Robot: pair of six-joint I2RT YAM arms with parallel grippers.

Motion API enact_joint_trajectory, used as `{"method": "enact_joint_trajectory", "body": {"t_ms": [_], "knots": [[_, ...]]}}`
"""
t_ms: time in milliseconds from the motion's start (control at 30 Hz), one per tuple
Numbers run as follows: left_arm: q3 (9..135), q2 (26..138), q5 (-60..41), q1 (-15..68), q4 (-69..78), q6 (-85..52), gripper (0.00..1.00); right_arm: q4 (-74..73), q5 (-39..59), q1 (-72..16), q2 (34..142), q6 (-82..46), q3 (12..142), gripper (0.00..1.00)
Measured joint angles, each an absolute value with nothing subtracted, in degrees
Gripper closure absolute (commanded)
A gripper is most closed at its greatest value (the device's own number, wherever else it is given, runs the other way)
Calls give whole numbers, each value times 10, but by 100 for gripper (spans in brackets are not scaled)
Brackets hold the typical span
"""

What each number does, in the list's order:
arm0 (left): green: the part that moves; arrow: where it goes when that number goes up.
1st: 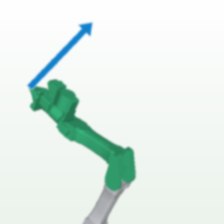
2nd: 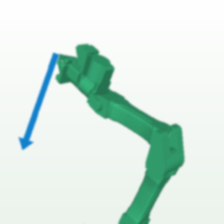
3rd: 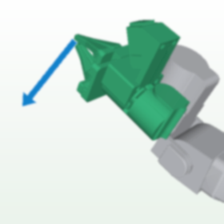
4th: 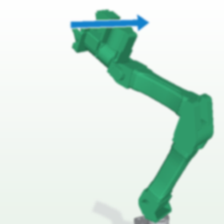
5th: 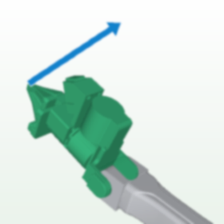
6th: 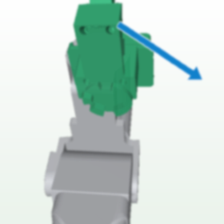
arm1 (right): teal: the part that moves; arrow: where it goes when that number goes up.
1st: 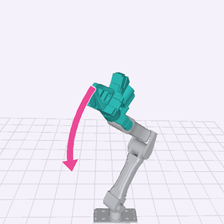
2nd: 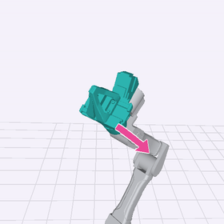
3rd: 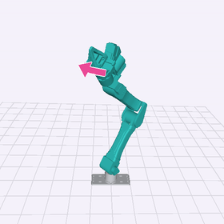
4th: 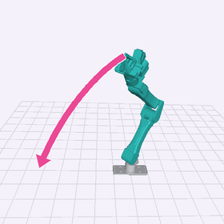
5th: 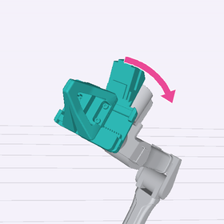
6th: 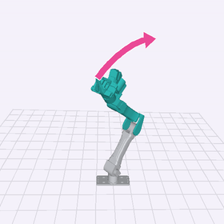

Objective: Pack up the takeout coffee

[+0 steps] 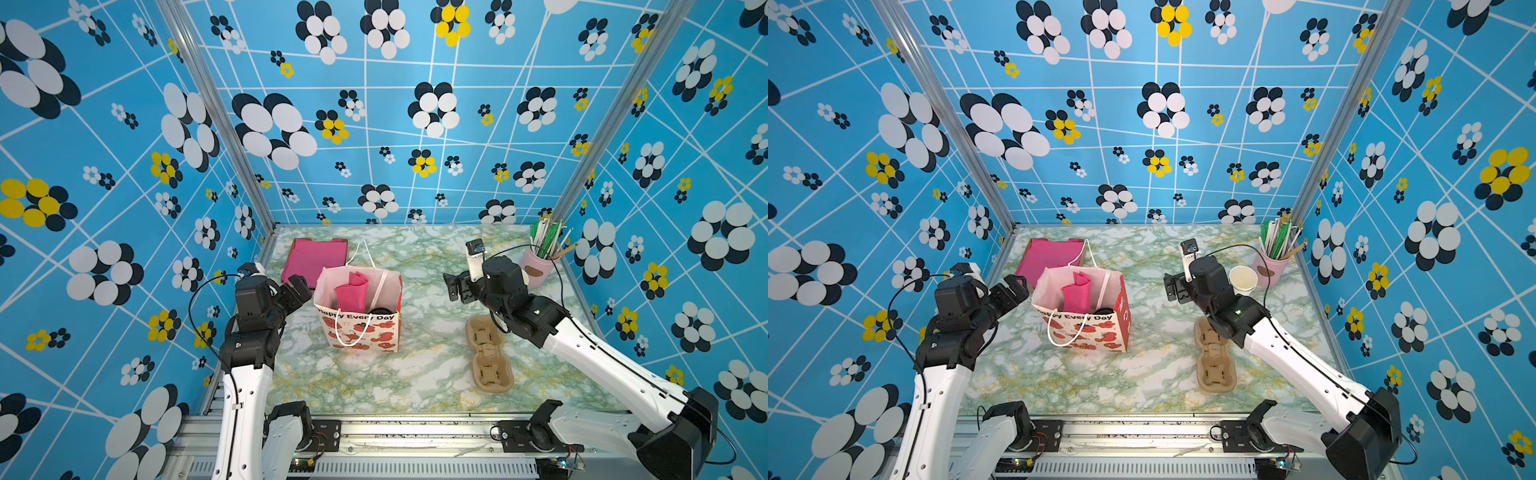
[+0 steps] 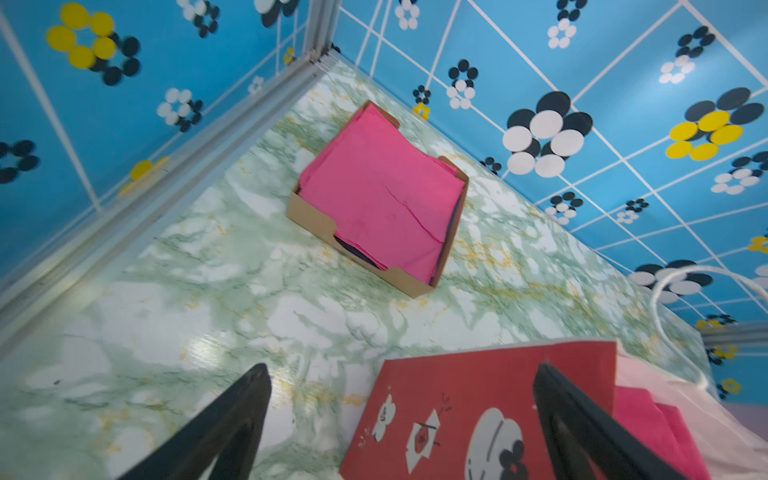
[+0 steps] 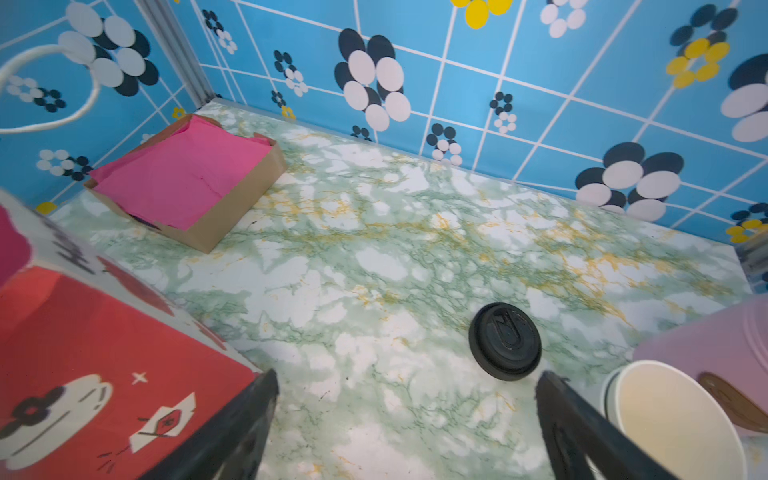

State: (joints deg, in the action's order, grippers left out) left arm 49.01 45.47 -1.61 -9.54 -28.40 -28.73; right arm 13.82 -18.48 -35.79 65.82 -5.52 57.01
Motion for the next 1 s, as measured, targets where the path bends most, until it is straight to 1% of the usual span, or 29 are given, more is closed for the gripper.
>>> {"method": "enact_joint_trajectory", "body": {"t_ms": [300,467,533,633,767,1000], "knots": [[335,457,102,-97,-140,-301,1,93,-236,-200,630,-102,436,1],[257,476,157,-97,-17,-331,1,36,-265,-118,626,-130,359,1],[229,487,179,-96,26,-339,1,9,-272,-98,629,-131,331,1],[206,516,216,-88,77,-334,1,-41,-284,-78,654,-129,304,1],[191,569,251,-62,160,-299,1,-114,-286,-75,726,-107,302,1],[153,673,247,-39,328,-217,1,-248,-264,-75,821,-51,293,1]]}}
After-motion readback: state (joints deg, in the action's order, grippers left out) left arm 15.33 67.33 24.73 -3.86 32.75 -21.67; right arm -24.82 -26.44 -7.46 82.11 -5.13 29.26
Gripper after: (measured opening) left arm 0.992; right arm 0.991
